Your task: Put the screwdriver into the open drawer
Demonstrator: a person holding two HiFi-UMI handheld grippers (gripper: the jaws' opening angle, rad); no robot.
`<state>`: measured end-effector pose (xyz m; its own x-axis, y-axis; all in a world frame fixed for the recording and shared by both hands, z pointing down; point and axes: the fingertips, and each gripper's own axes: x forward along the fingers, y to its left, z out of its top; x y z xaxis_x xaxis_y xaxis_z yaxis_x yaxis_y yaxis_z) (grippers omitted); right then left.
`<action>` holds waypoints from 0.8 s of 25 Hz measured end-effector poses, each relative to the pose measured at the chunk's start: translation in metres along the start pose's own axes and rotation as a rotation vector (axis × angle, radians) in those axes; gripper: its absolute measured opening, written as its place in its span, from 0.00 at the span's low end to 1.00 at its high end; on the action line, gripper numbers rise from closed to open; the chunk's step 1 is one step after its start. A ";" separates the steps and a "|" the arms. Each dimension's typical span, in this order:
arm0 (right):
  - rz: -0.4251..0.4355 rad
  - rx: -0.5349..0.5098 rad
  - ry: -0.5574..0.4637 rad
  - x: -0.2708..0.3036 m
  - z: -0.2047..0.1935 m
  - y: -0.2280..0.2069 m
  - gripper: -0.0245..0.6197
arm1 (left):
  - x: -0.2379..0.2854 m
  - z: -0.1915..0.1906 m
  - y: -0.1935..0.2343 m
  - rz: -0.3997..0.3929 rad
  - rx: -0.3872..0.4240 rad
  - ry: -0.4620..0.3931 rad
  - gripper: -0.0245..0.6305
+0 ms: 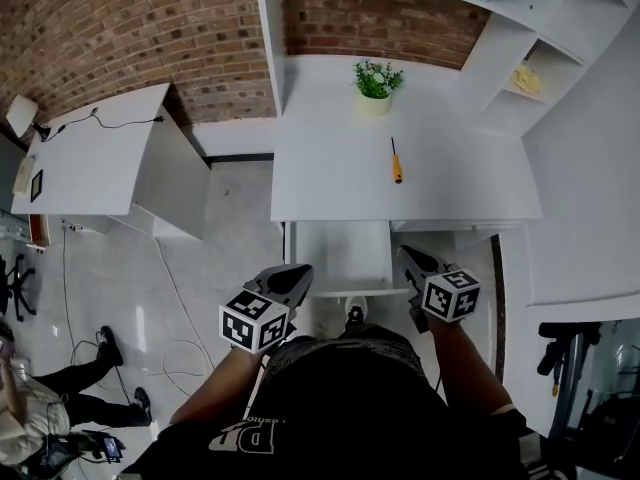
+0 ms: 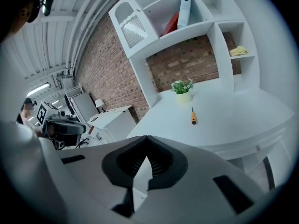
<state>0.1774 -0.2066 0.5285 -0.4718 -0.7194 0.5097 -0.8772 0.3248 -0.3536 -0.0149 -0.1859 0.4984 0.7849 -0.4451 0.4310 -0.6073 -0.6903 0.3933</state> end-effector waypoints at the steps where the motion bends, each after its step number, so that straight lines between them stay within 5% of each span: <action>1: -0.005 -0.002 0.005 0.005 0.005 -0.009 0.05 | 0.005 0.004 0.001 0.008 0.001 0.000 0.07; 20: -0.031 -0.033 0.111 0.131 0.048 -0.148 0.06 | 0.047 0.028 0.065 0.285 -0.106 0.007 0.07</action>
<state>0.2501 -0.3784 0.6096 -0.4496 -0.6579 0.6042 -0.8932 0.3247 -0.3111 -0.0144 -0.2679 0.5211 0.5807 -0.6081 0.5413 -0.8125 -0.4750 0.3380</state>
